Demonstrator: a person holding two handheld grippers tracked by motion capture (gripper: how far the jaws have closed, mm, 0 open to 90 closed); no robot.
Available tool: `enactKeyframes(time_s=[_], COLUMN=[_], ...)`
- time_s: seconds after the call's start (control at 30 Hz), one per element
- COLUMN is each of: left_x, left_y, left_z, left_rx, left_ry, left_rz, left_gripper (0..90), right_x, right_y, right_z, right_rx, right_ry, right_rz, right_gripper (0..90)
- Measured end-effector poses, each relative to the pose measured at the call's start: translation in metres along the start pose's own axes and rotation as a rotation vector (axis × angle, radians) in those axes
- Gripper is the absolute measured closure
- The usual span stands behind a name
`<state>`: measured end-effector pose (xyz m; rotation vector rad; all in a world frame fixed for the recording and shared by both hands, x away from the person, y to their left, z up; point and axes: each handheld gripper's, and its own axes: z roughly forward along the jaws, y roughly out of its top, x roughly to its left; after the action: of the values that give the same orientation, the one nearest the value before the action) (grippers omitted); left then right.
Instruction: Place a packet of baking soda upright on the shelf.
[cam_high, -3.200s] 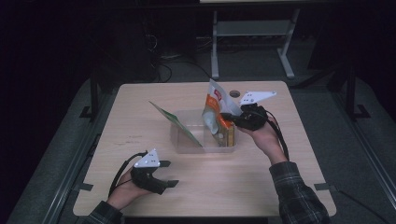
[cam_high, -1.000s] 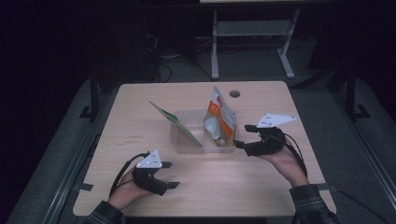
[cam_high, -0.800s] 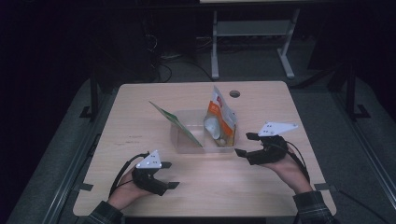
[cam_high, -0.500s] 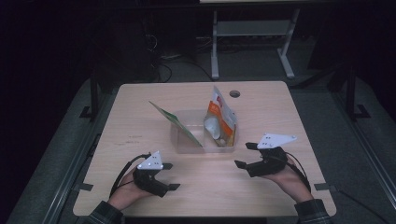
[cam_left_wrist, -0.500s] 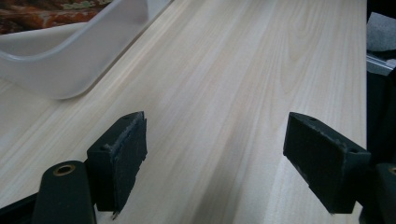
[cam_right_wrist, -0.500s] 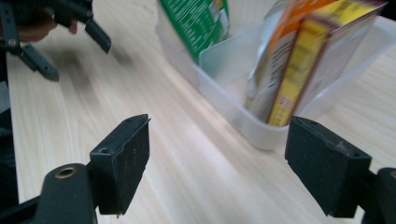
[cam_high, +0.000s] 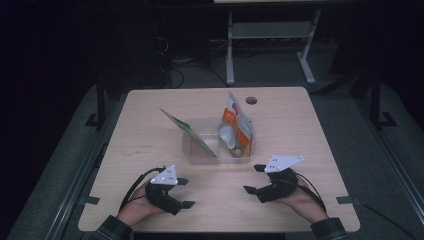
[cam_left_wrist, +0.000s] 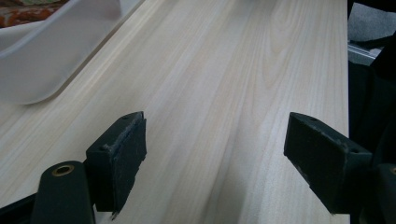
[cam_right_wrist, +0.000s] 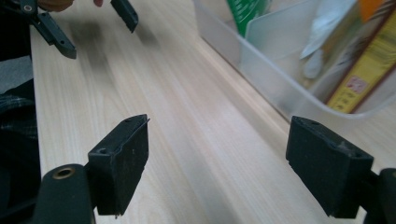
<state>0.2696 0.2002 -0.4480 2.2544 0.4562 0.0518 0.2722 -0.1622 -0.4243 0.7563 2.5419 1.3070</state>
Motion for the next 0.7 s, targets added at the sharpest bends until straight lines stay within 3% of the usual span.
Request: enactKeyframes(time_s=[0.4,0.7], left_x=[-0.007,-0.012], left_y=[0.001,0.001], left_z=[0.011,0.018], left_rx=[0.042,0.069], left_ry=[-0.042,-0.065], left_rz=[0.033,0.054], left_gripper=[20.4,20.4], right_x=[0.007,0.012], right_y=[-0.003,-0.008], right_z=[0.016,0.028], right_rx=[0.051,0.121], right_ry=[0.054,0.075], right_rz=[-0.025,-0.06], right_gripper=[20.7,20.7])
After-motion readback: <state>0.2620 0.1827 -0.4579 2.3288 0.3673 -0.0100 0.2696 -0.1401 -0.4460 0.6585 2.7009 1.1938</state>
